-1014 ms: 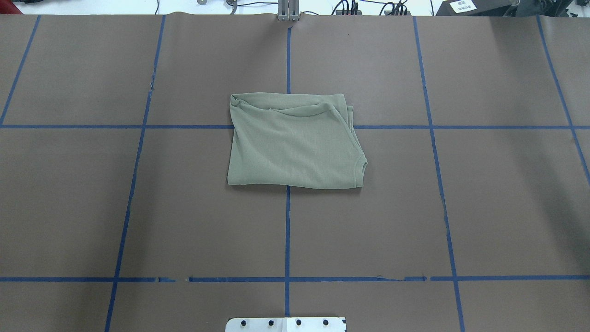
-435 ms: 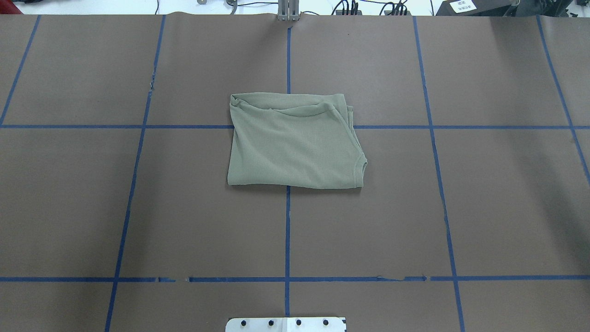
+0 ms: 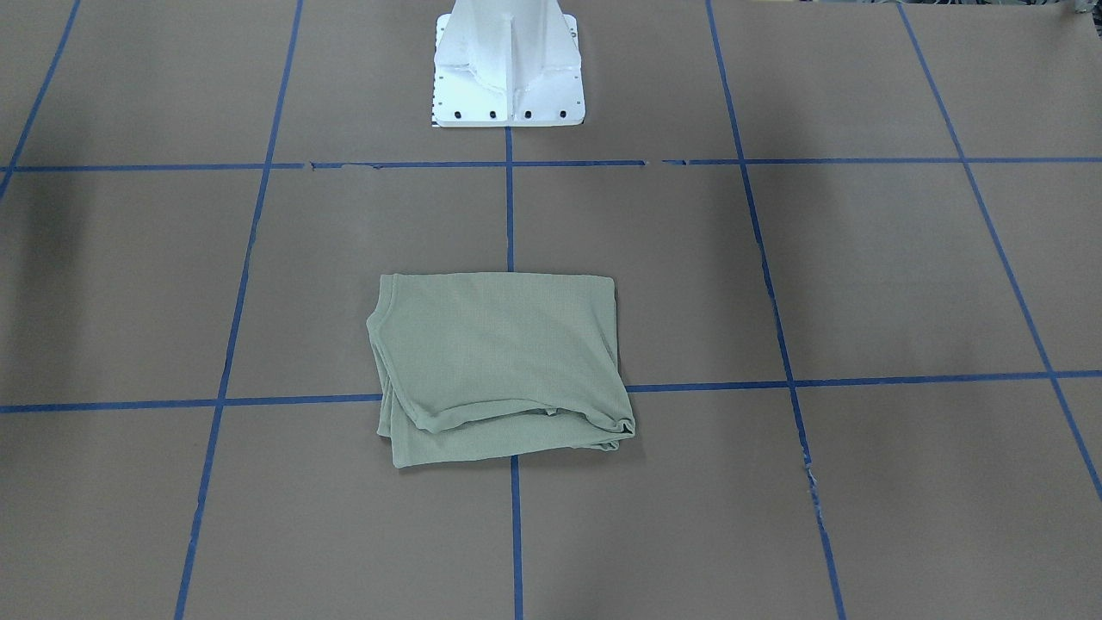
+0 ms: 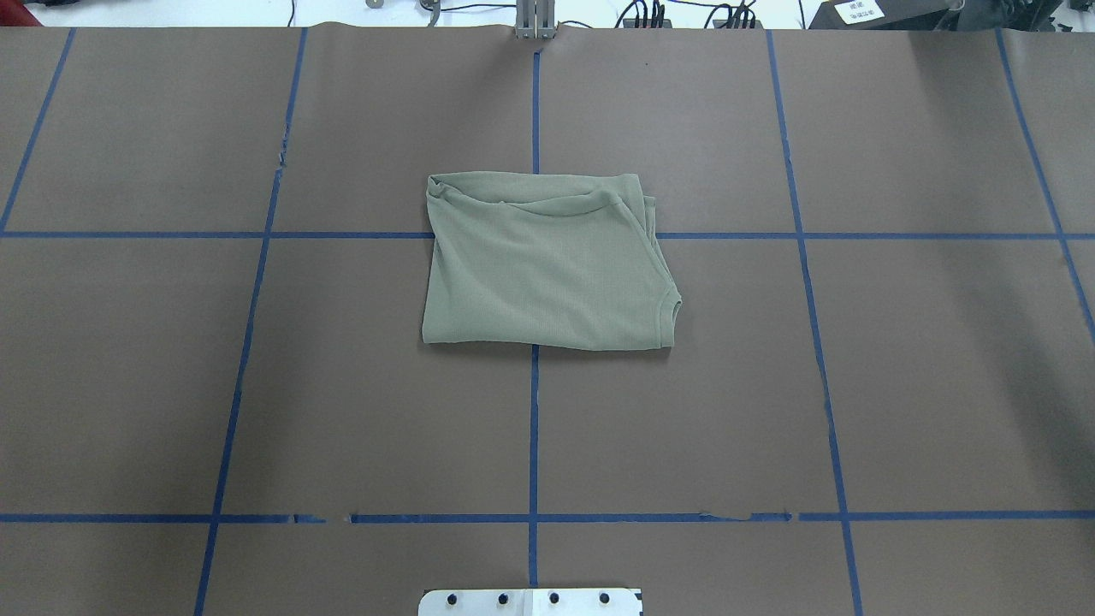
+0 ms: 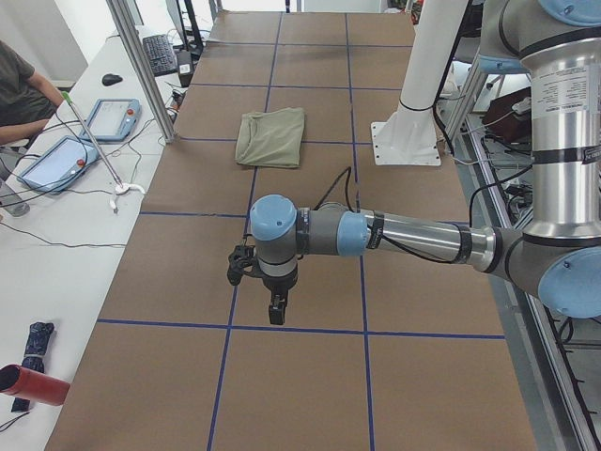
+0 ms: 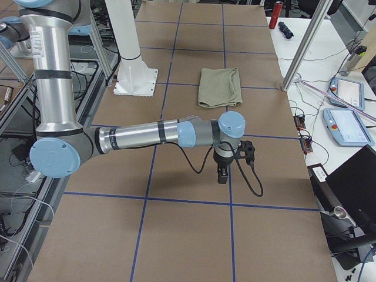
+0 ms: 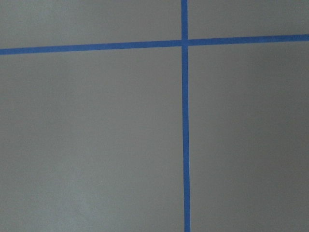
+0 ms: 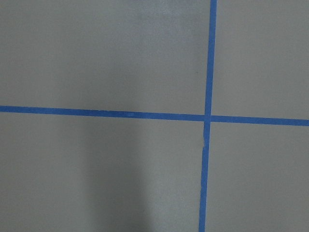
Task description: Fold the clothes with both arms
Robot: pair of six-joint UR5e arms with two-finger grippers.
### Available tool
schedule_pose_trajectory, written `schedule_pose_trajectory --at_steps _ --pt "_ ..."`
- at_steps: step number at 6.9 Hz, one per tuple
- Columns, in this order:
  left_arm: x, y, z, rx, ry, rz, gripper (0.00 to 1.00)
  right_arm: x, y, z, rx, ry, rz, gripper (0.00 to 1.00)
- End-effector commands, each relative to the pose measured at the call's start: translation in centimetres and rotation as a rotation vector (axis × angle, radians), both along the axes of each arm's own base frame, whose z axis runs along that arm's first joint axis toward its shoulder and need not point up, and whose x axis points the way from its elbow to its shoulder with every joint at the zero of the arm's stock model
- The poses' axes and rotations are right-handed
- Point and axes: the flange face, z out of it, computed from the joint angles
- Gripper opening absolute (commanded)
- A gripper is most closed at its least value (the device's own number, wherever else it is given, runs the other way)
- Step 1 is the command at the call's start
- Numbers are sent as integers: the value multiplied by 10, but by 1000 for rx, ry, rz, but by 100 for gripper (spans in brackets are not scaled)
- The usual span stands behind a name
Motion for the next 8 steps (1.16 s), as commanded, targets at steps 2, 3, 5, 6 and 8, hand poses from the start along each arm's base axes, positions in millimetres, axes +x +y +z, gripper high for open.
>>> schedule_pose_trajectory --at_steps 2,3,5,6,8 --pt "0 -10 5 46 -21 33 100 -1 -4 -4 5 -1 1 100" --pt "5 -21 0 46 -40 47 100 -1 -6 -5 8 3 2 100" --pt "5 -23 -9 67 -35 52 100 -1 -6 -6 10 -1 2 100" --pt "5 -22 -8 65 -36 53 100 -2 -7 -8 13 -3 2 100" --pt "4 -21 -7 60 -36 50 100 -2 -7 -8 9 -5 5 100"
